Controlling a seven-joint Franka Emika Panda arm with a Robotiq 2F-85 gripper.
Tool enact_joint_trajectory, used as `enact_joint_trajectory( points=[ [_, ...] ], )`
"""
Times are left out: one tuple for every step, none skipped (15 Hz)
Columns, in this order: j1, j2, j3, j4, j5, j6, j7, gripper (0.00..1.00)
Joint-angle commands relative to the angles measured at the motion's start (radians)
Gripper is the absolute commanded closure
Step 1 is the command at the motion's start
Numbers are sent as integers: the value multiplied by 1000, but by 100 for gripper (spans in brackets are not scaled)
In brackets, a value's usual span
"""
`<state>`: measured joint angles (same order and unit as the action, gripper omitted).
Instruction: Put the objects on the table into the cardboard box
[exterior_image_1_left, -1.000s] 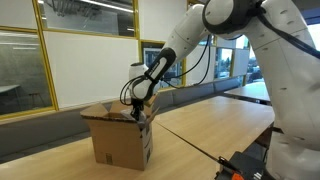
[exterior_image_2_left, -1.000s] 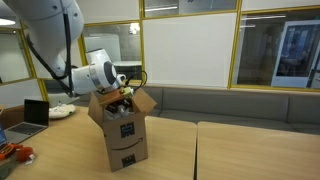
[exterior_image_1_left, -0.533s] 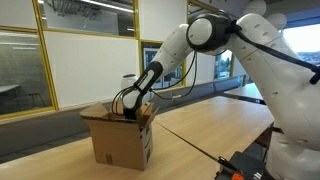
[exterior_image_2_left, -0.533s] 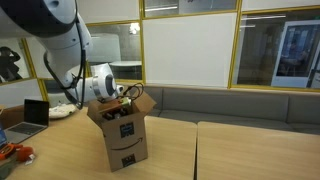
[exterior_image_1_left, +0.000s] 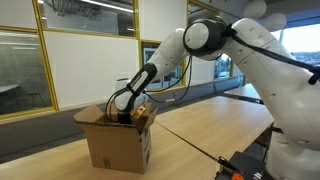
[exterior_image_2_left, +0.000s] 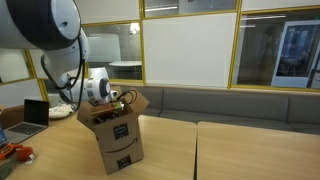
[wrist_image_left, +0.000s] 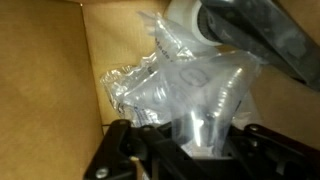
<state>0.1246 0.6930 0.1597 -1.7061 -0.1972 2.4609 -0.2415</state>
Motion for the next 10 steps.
enact_joint_trajectory(
  points=[
    [-10,-1,47,23,65,-83,-63,87],
    [-14,-2,61,24,83,-105,-79,87],
    [-16,-4,75,26,99,-128,-94,87],
    [-19,-4,87,31,119,-152,-110,87],
    [-20,-6,101,33,138,-179,-125,87],
    [-20,-6,112,39,156,-204,-138,88],
    [-21,-7,125,46,176,-230,-154,88],
    [-22,-7,141,51,197,-254,-172,88],
    [-22,-6,153,60,218,-280,-188,88],
    [-21,-6,167,68,238,-303,-203,88]
  ],
)
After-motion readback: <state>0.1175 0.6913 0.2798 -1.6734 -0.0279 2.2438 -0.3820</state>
